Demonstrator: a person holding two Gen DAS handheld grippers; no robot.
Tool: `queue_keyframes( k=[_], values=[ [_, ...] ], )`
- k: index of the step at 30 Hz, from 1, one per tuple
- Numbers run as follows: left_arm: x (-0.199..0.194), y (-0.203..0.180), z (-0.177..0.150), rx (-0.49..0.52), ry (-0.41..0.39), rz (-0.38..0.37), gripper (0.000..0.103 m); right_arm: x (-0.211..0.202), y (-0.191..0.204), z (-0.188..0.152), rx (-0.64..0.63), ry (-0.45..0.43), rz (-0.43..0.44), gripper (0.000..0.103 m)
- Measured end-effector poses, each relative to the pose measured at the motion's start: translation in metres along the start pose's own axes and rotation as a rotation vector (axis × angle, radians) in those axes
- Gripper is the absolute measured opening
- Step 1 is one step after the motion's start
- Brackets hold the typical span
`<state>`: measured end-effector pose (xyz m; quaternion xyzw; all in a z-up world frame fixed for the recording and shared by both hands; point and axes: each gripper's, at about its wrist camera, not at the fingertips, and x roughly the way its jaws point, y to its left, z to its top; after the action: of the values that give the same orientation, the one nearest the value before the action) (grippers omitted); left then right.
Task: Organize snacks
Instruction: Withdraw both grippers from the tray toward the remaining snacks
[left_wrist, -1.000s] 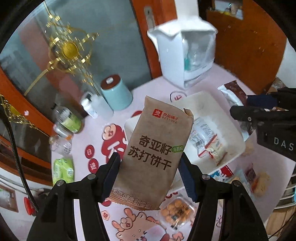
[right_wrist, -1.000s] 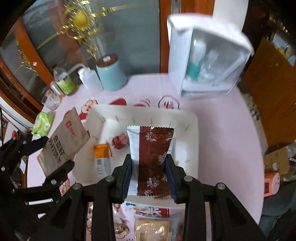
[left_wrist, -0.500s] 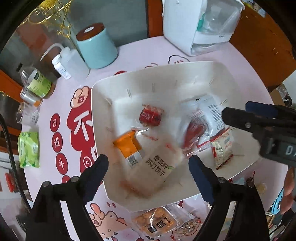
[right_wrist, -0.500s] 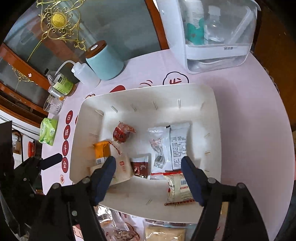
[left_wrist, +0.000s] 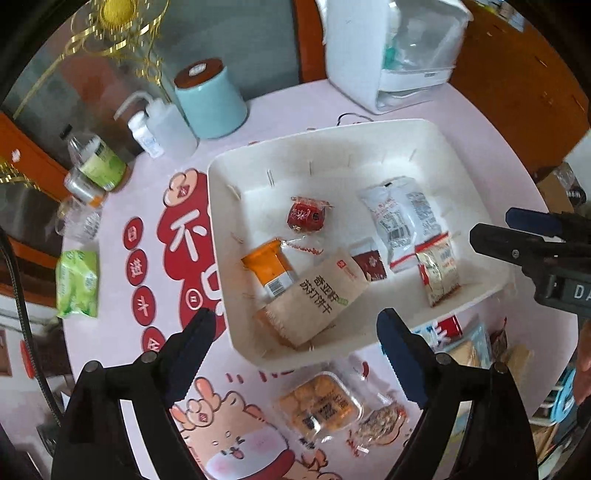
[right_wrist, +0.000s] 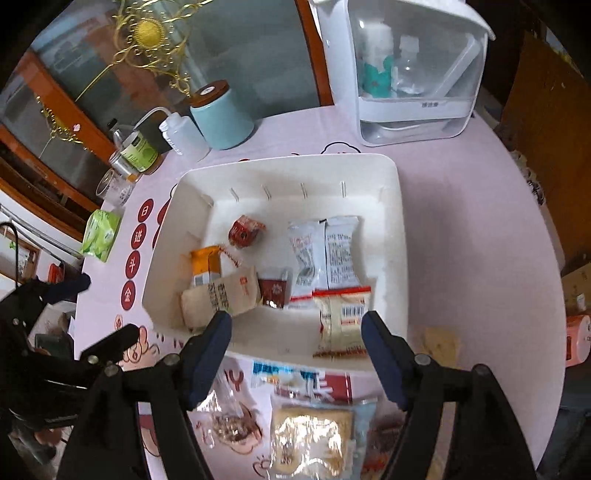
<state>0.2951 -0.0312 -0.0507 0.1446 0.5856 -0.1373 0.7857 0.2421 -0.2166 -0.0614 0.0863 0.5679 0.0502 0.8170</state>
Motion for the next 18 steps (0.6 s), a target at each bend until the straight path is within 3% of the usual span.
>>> queue_keyframes(
  k=[10,18],
  values=[
    [-0.059,-0.015,-0.057,0.182,-0.108,0.074,0.088,-0.044,0.028,-0.062,-0.014,-0.07,0.009,0.073],
    [-0.089,-0.014,-0.098,0.289,-0.152,0.115,0.09,-0.066,0.063,-0.089,-0.075,-0.121,-0.007,0.073]
  ],
)
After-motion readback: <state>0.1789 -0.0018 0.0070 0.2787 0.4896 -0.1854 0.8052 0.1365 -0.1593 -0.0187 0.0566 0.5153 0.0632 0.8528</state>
